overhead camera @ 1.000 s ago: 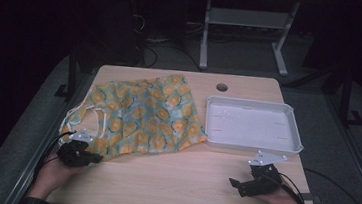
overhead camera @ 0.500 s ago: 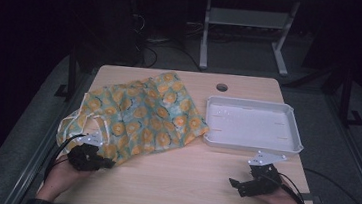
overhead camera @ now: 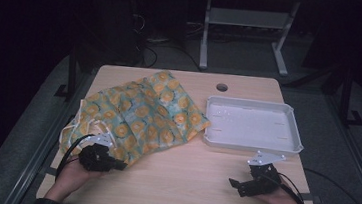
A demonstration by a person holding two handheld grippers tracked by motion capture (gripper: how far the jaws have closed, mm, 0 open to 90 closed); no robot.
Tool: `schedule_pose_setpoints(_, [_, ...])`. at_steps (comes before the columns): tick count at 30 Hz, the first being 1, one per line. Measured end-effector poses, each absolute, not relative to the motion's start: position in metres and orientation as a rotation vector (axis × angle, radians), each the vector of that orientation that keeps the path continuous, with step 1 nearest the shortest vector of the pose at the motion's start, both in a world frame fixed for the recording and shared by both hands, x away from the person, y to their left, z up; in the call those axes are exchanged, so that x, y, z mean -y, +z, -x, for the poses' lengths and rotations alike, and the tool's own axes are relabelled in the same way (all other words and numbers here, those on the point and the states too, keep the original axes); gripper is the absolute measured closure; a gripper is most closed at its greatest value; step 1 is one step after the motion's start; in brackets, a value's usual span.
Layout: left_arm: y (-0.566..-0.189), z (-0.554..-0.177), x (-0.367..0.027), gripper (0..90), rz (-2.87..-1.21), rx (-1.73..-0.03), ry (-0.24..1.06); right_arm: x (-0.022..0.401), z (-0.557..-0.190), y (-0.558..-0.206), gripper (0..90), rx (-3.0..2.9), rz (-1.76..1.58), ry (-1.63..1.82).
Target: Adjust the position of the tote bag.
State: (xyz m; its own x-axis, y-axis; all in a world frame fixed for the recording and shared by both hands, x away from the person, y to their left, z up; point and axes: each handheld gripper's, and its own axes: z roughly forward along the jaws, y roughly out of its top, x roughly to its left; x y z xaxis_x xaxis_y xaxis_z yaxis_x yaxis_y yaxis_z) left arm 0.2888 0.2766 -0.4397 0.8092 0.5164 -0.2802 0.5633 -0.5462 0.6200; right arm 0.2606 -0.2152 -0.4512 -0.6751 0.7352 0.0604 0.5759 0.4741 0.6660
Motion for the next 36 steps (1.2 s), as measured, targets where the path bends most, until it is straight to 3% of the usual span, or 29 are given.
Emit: schedule_pose_setpoints(36, [-0.441,-0.308,-0.165,88.9,-2.308,-0.643,-0.194,0.214,-0.261,-0.452,6.2,-2.498,-1.113,0.979])
